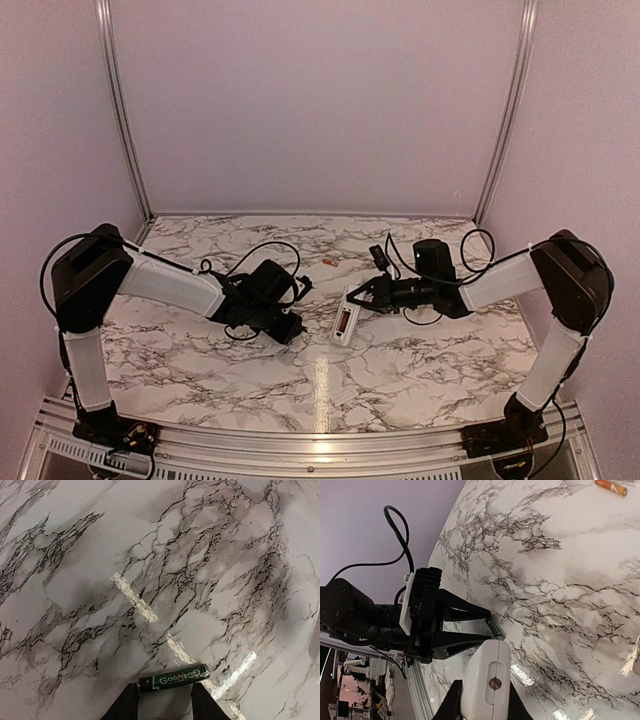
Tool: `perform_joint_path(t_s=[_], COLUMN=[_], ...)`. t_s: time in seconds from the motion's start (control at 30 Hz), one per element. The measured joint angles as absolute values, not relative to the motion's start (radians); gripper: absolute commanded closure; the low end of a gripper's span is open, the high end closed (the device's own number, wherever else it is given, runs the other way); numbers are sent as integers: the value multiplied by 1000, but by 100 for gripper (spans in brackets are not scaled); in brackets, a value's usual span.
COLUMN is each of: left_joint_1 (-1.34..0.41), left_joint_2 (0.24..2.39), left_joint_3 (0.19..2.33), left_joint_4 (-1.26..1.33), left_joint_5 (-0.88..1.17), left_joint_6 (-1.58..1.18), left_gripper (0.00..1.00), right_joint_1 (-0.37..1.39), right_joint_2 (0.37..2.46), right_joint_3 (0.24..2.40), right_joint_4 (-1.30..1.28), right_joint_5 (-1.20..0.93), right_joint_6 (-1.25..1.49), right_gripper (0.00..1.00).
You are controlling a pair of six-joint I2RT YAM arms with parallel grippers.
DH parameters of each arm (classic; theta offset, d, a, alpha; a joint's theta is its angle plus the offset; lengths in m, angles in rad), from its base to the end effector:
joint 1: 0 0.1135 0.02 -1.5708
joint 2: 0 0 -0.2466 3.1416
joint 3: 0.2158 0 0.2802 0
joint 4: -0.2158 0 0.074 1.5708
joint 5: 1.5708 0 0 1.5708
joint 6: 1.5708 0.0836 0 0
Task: Load the batteries into the remote control
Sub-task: Move the battery to the center of the board.
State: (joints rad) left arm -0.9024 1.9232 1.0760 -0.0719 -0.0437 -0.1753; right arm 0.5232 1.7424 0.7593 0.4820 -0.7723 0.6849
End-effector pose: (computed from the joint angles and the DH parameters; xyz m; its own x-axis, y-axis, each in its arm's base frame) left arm 0.2674 -0.3327 0.0543 -0.6190 0.5028 -0.6033 0.6700 0.7389 -0.0716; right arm 0.3011 0.2410 0.0976 -0.8840 0.0132 -0.4672 -0.4245 0.3956 0.8144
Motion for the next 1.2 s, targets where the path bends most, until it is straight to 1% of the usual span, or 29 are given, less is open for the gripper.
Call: perform_joint_path(t_s=[0.13,0.23,0.27,0.3,0.43,0.47,0.53,0.7,0.97,1.2], left_joint_1=[-911,-916,-918,-919,-927,-930,-931,-897,-785,-759], left_joint_2=[1950,1958,1960,1961,1965,1965,1963,1946,1932,2019], left_joint_3=[1116,1134,1138,1142,1158,1158,1159,1150,1127,1256], left_joint_4=[-107,-126,-134,-140,-173,-176,-183,-203,-207,-282], left_joint_5=[-62,-78,-85,-89,-102,-105,-114,-77,141,259], left_joint_6=[-171,-165,-160,-157,-116,-102,-76,44,298,467], left_gripper=[71,80,81,79,55,51,46,43,43,44], right_joint_1=[522,522,522,522,522,522,521,506,494,493], right_joint_2=[1742,1742,1742,1742,1742,1742,1741,1725,1705,1698], right_joint_3=[754,744,740,735,721,720,719,714,710,709], right_joint_4=[497,502,505,508,511,511,511,511,506,495], right_joint_5=[-776,-776,-776,-776,-777,-777,-777,-781,-786,-788], right_joint_6=[698,709,711,713,716,715,715,712,704,695], right_gripper=[100,100,100,100,100,100,100,100,100,100])
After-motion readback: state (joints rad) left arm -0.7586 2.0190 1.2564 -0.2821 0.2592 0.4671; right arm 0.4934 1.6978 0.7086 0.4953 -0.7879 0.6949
